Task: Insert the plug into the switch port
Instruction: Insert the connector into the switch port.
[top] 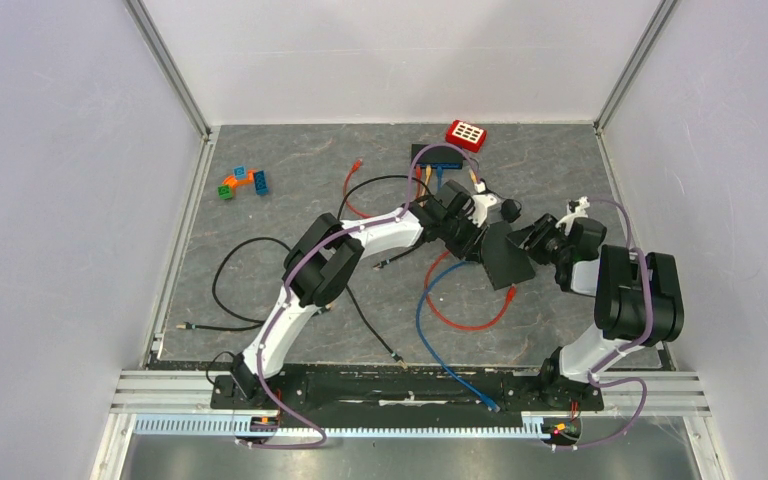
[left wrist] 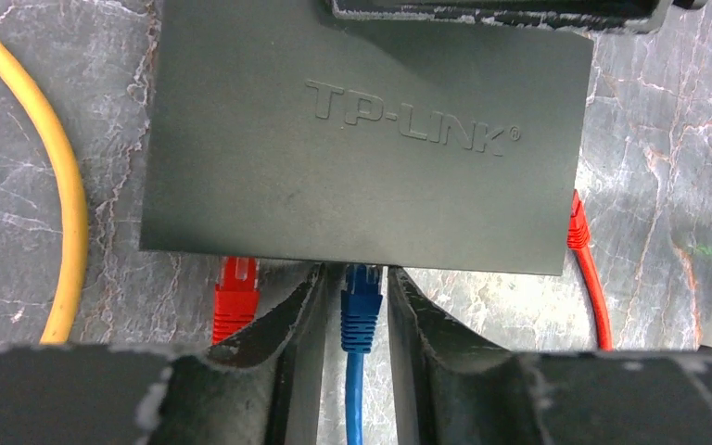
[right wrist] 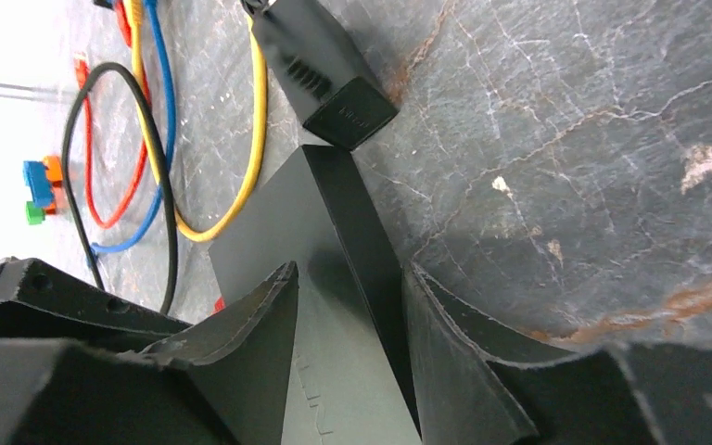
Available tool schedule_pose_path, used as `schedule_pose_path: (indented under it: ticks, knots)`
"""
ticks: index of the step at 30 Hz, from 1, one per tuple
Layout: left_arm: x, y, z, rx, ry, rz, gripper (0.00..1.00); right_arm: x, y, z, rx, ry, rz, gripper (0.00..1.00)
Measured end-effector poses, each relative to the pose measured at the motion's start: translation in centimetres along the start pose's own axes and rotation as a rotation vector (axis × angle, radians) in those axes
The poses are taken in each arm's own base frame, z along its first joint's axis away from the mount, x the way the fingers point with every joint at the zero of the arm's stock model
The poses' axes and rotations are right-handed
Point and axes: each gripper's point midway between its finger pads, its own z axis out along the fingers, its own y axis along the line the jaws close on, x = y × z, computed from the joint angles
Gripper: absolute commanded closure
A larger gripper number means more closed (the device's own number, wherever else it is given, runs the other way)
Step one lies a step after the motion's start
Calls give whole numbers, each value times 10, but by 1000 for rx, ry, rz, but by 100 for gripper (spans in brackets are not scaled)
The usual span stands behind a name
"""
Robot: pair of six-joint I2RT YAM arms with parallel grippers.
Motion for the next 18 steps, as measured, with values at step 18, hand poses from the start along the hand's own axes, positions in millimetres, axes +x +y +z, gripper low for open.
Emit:
schedule_pose_path:
  ticks: [18]
  knots:
    - [43, -20, -105, -148, 41, -16, 57, 2, -16, -46, 225, 149, -123, 45]
